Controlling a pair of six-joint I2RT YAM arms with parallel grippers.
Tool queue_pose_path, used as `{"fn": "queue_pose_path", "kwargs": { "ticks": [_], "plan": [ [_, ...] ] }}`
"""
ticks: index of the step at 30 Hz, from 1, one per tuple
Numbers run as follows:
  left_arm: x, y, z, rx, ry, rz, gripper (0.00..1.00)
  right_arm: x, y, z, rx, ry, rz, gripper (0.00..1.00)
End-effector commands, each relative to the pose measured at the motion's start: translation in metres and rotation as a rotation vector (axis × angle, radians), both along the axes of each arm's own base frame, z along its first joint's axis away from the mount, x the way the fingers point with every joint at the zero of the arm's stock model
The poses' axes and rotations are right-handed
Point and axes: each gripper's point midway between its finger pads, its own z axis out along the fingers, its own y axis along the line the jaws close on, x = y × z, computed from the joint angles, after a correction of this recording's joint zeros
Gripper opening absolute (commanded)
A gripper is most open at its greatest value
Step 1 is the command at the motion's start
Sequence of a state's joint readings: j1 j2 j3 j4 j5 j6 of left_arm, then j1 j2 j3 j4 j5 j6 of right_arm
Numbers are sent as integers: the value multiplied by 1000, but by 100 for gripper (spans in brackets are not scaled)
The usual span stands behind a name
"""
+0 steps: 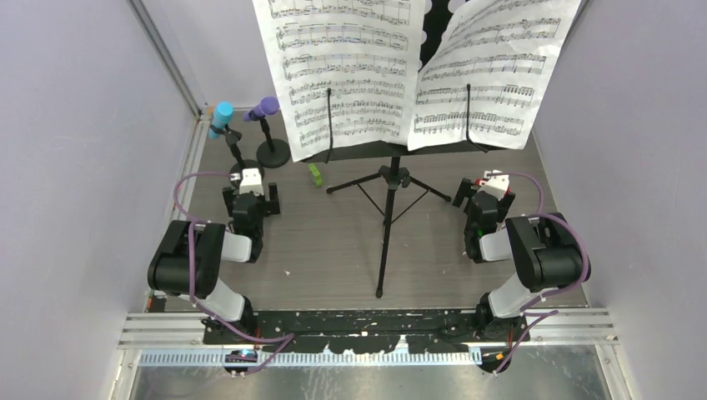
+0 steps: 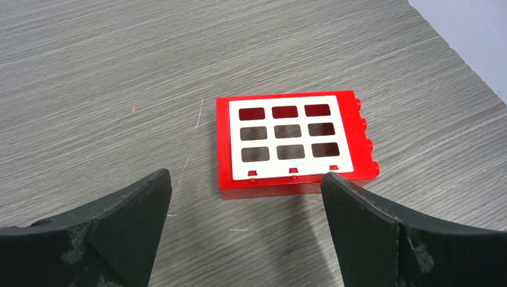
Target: Pack up the instrument practice props
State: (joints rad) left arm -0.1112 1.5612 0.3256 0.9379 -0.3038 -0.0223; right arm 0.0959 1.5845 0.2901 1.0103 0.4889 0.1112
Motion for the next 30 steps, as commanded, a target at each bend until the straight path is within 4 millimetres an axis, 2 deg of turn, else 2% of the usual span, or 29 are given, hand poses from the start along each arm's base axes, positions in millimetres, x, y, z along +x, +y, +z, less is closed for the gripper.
{"fn": "queue_pose_path", "kwargs": {
  "ticks": [1,14,18,22,26,30],
  "plan": [
    [11,0,21,-7,-81,12,100,11,-4,24,11,-96,-27,100],
    [11,0,22,-8,-85,13,100,11,-4,25,11,-98,-28,100],
    [0,3,46,-4,-137,56,100,4,-6,28,11,-128,-42,100],
    [-21,3,69,-28,-166,92,100,-10,-15,46,27,-194,-99,100],
    [-39,2,94,-85,-171,102,100,-29,-33,76,75,-232,-240,100],
    [-67,9,113,-196,-189,172,100,-51,-45,109,177,-282,-373,100]
  ]
}}
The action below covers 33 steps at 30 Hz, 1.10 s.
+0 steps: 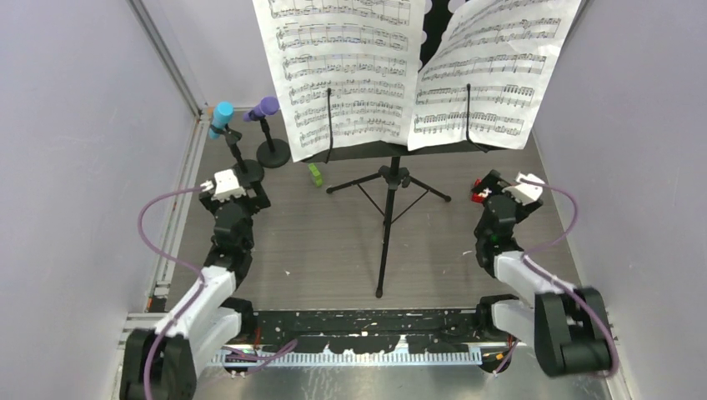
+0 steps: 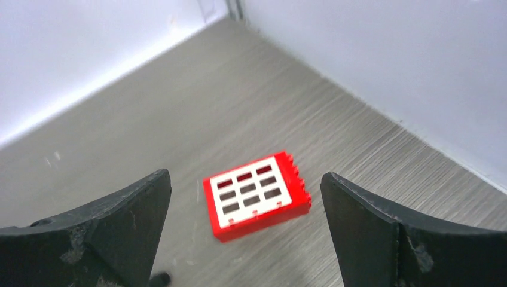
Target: Pack up the instrument practice props
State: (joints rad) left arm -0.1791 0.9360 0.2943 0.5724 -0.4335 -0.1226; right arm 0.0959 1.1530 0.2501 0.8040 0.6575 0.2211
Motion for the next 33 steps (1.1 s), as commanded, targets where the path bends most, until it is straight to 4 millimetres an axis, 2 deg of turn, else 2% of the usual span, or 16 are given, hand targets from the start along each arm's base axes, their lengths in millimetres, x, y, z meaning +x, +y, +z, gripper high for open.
{"fn": "queue_pose_path", "kwargs": {
  "ticks": [1,3,4,7,10,14,17,19,21,26,30,33],
  "plan": [
    [-32,9,2,-152,55,91,100,-32,-25,24,140,-5,-233,100],
    [-44,6,8,-261,36,97,100,-55,-29,30,283,4,-348,100],
    [-50,0,7,-312,50,74,100,-60,-25,35,342,15,-352,100],
    [-67,-14,13,-404,89,17,100,-62,2,46,472,78,-237,100],
    [-81,-20,28,-434,83,-28,100,-71,12,63,466,140,-161,100],
    [-86,-42,47,-463,78,-162,100,-76,44,80,483,183,67,100],
    [-89,-82,55,-523,127,-369,100,-82,80,94,557,127,285,100],
    [-96,-93,56,-527,160,-432,100,-96,83,98,573,121,303,100],
    [-105,-91,57,-501,142,-445,100,-106,86,102,573,115,334,100],
    [-125,-110,60,-559,106,-573,100,-131,111,108,612,108,492,100],
    [-132,-119,48,-564,136,-632,100,-153,133,118,627,106,641,100],
    [-136,-125,52,-545,143,-678,100,-167,145,130,617,121,732,100]
  ]
}}
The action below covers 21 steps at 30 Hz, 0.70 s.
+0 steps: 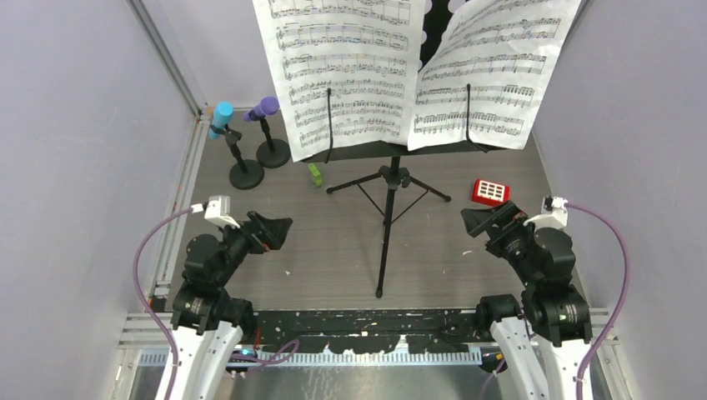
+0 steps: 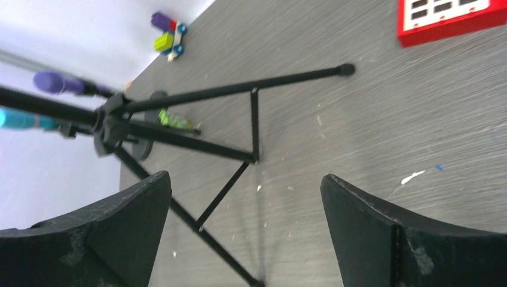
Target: Pack up the instrument practice props
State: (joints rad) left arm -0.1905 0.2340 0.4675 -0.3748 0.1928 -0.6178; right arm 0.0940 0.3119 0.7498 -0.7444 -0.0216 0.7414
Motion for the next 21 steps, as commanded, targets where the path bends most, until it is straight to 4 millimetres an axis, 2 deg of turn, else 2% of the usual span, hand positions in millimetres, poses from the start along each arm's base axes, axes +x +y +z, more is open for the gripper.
{"fn": "queue_pose_path", "kwargs": {
  "ticks": [1,5,9,12,16,19,21],
  "plan": [
    [-10,-18,5,7,-8,-123,100,-26,31,23,15,-30,209,100],
    [-11,-20,24,5,-29,-130,100,-32,45,44,73,-73,277,100],
    [5,-15,30,42,0,-63,100,-27,52,48,88,-65,311,100],
    [15,-24,42,97,10,-66,100,-28,56,53,38,-44,352,100],
    [13,-51,58,215,-35,-92,100,-37,61,58,-60,-20,426,100],
    [-2,-86,56,321,-81,-133,100,-41,67,53,-136,13,494,100],
    [-17,-100,59,397,-142,-95,100,-45,64,58,-210,0,522,100]
  ]
}}
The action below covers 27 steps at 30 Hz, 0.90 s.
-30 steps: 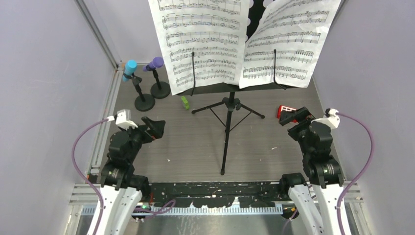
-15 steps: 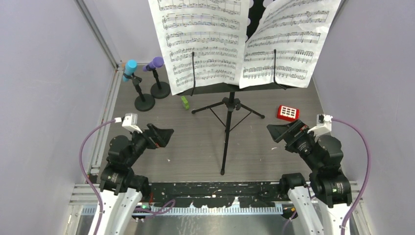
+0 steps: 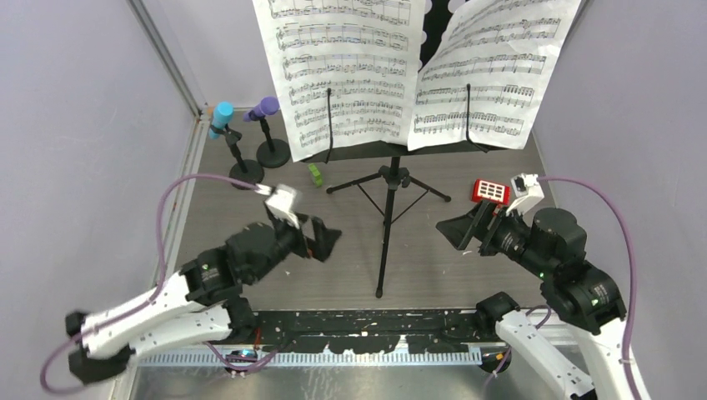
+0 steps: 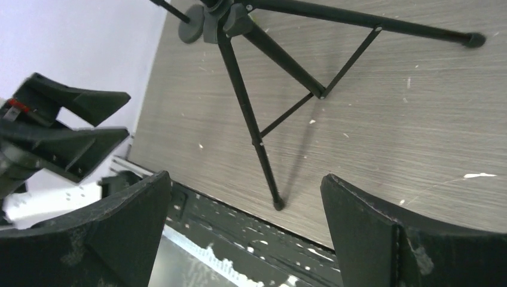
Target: Pack up the instrument practice props
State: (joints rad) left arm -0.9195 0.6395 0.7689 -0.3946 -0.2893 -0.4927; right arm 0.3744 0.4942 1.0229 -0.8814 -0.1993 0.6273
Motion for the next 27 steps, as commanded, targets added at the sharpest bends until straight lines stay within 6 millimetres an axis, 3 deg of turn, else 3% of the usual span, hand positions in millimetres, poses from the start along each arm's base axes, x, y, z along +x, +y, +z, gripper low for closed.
{"fn": "queue_pose_path", "kwargs": {
  "ticks": [1,5,11,18,27],
  "plan": [
    [-10,-6,20,138,-201,154,100,-6,-11,12,-166,-75,40,100],
    [-32,-10,13,83,-196,131,100,-15,-8,34,-189,-143,107,100],
    [-57,-33,9,85,-195,-65,100,-14,21,36,-203,-160,256,100],
    [-95,-63,50,98,-285,-323,97,-7,40,64,-308,-236,331,100],
    [-109,-54,123,51,-377,-401,91,1,74,131,-213,-381,387,97]
  ]
}}
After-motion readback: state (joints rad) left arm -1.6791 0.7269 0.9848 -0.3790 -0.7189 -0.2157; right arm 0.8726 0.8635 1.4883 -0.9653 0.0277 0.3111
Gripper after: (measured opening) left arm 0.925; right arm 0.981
